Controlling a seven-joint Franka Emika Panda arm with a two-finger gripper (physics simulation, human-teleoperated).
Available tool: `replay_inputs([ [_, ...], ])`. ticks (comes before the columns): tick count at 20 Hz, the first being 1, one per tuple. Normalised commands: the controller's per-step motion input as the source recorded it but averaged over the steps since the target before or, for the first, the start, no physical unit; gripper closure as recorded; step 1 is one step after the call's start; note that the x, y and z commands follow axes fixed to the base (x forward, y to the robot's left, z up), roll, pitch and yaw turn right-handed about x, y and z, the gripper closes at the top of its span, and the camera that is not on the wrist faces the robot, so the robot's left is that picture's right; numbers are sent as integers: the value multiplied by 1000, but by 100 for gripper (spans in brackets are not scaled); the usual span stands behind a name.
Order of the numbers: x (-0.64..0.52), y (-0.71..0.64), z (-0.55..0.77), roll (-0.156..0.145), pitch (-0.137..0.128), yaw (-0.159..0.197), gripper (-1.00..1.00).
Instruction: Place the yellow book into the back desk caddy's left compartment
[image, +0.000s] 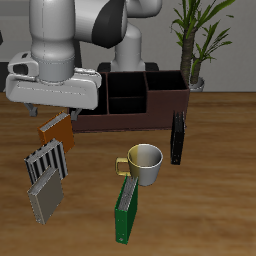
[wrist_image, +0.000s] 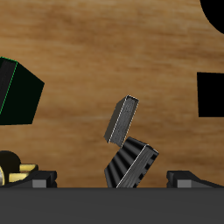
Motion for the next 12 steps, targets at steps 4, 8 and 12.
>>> replay_inputs([
  [4,246,-235,-81,21,-16,-78,-100],
  [8,184,-186,-144,9,-20,7,-100],
  [12,144,-182,-164,11,11,-9,-100],
])
